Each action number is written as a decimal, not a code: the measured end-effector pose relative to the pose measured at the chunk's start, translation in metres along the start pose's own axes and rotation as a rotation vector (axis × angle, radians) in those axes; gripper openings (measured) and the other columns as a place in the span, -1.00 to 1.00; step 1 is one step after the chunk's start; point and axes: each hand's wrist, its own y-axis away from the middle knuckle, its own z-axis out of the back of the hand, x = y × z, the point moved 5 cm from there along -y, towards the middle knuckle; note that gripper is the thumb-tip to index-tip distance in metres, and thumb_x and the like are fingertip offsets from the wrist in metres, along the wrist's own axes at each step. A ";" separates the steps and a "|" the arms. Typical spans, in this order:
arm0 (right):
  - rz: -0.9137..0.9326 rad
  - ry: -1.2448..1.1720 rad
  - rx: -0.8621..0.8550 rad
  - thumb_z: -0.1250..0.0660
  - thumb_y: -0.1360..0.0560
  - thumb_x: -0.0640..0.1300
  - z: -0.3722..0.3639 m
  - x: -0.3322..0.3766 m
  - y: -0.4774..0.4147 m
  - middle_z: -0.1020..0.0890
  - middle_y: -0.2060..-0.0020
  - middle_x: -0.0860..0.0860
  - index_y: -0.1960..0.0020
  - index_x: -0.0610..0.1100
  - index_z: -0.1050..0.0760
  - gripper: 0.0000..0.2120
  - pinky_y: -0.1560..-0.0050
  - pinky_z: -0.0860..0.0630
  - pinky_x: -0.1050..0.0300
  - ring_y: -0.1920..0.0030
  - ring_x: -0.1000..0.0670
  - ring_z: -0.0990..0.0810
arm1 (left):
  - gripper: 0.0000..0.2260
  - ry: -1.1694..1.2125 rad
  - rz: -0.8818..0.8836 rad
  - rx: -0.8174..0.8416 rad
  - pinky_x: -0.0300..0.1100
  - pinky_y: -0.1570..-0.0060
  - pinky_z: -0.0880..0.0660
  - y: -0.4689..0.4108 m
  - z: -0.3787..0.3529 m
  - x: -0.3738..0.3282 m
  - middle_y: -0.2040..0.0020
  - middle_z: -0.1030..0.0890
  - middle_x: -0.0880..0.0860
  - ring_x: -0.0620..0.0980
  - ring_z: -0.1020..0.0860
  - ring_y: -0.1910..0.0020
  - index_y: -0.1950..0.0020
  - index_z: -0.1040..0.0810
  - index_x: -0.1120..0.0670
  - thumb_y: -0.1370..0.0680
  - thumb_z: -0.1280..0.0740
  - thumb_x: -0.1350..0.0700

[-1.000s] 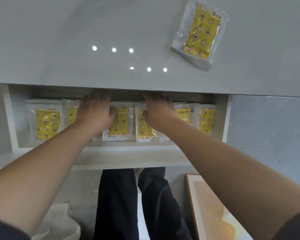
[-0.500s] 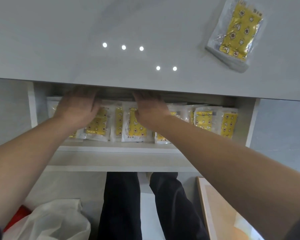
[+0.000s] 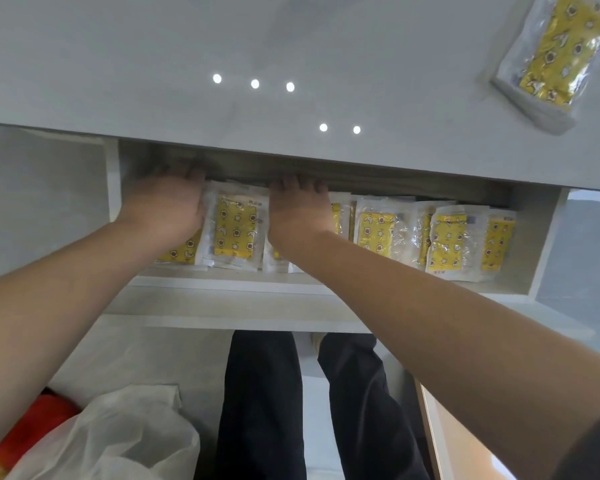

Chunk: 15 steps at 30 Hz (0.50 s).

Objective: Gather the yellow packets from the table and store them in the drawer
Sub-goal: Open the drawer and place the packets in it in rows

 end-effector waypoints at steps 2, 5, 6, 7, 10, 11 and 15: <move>0.015 -0.040 -0.002 -0.28 -0.44 -0.20 0.000 0.004 -0.001 -0.38 -0.29 -0.07 -0.42 -0.09 -0.27 -0.44 -0.39 -0.19 -0.06 -0.32 -0.12 -0.33 | -0.55 0.040 -0.028 -0.051 0.13 0.00 -0.51 0.001 0.002 -0.003 -0.29 -0.45 0.24 0.31 -0.46 -0.17 -0.41 -0.33 0.12 -0.52 -0.24 0.12; 0.115 -0.110 -0.019 -0.30 -0.42 -0.22 -0.001 0.014 0.000 -0.36 -0.32 -0.04 -0.46 -0.07 -0.22 -0.37 -0.40 -0.21 -0.06 -0.33 -0.10 -0.32 | -0.43 0.034 -0.253 -0.108 0.12 -0.05 -0.47 0.005 0.002 -0.022 -0.29 -0.48 0.24 0.32 -0.49 -0.17 -0.40 -0.39 0.17 -0.38 -0.39 0.27; 0.137 -0.109 -0.024 -0.29 -0.42 -0.22 -0.002 0.017 0.001 -0.36 -0.33 -0.04 -0.47 -0.07 -0.20 -0.36 -0.40 -0.21 -0.06 -0.34 -0.09 -0.32 | -0.44 0.025 -0.307 -0.131 0.14 -0.10 -0.45 0.007 0.002 -0.027 -0.25 -0.52 0.24 0.32 -0.51 -0.13 -0.35 -0.44 0.20 -0.34 -0.41 0.30; 0.138 -0.101 -0.029 -0.29 -0.42 -0.21 -0.003 0.017 0.001 -0.36 -0.34 -0.03 -0.47 -0.07 -0.20 -0.36 -0.40 -0.20 -0.06 -0.34 -0.08 -0.32 | -0.47 0.024 -0.313 -0.146 0.15 -0.12 -0.44 0.007 0.002 -0.028 -0.21 -0.54 0.25 0.32 -0.53 -0.10 -0.30 -0.48 0.22 -0.32 -0.42 0.32; 0.092 -0.093 -0.049 -0.29 -0.44 -0.20 -0.004 0.011 0.002 -0.38 -0.32 -0.02 -0.45 -0.05 -0.24 -0.41 -0.42 -0.20 -0.07 -0.34 -0.08 -0.33 | -0.56 0.037 -0.249 -0.139 0.16 -0.13 -0.43 0.006 0.004 -0.027 -0.15 -0.57 0.26 0.31 -0.53 -0.08 -0.23 -0.53 0.24 -0.35 -0.39 0.32; 0.085 -0.102 -0.047 -0.30 -0.44 -0.20 -0.004 0.010 0.001 -0.38 -0.32 -0.02 -0.45 -0.05 -0.25 -0.41 -0.41 -0.21 -0.07 -0.33 -0.09 -0.33 | -0.58 0.039 -0.233 -0.122 0.15 -0.13 -0.43 0.006 0.004 -0.027 -0.16 -0.56 0.25 0.30 -0.52 -0.10 -0.23 -0.53 0.23 -0.36 -0.39 0.31; 0.092 -0.130 -0.024 -0.30 -0.42 -0.22 0.000 0.017 -0.003 -0.36 -0.30 -0.02 -0.43 -0.04 -0.29 -0.41 -0.35 -0.27 -0.03 -0.30 -0.09 -0.34 | -0.61 0.084 -0.193 -0.052 0.14 -0.07 -0.45 0.001 0.002 -0.022 -0.26 -0.48 0.21 0.29 -0.45 -0.19 -0.25 -0.52 0.18 -0.41 -0.36 0.24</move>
